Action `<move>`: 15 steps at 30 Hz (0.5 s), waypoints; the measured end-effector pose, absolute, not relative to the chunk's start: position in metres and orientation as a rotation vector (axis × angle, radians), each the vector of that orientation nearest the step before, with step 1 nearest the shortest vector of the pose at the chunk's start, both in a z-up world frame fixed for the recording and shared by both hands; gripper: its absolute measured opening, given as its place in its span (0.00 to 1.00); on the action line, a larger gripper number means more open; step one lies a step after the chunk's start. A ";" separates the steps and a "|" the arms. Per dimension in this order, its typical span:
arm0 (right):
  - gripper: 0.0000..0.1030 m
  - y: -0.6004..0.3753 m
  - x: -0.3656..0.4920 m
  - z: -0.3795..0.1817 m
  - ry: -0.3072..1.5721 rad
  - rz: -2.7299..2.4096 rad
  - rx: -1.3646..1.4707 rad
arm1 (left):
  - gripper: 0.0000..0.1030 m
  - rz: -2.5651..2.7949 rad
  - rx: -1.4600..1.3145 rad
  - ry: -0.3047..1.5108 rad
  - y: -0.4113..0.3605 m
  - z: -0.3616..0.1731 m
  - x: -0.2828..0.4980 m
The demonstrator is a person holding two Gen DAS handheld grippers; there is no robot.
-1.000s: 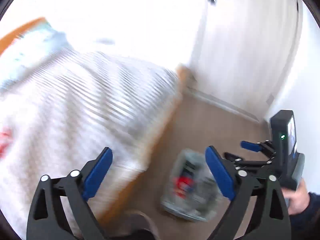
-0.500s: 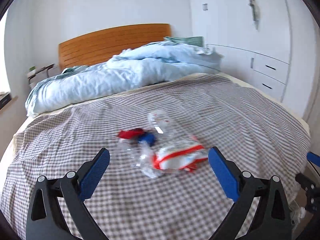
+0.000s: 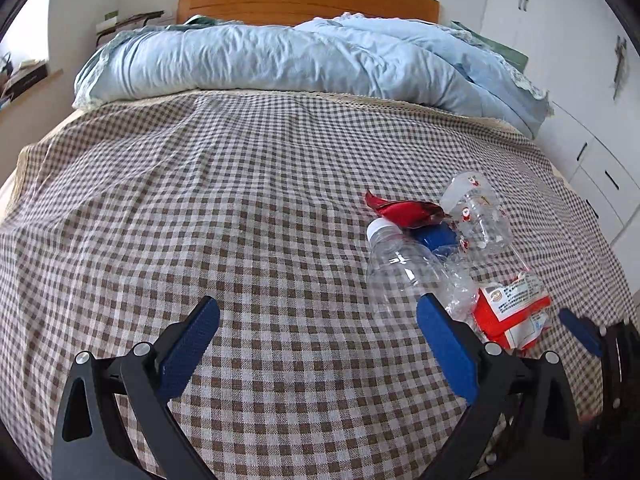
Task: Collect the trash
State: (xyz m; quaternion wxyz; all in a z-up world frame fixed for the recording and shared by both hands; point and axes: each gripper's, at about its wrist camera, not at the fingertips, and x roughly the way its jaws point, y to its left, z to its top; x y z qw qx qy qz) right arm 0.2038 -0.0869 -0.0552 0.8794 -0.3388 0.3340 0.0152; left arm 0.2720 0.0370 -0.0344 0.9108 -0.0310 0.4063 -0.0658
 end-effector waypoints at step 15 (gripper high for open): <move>0.06 -0.171 0.175 0.042 0.508 0.253 -0.102 | 0.54 -0.153 0.041 0.934 0.001 -0.074 0.304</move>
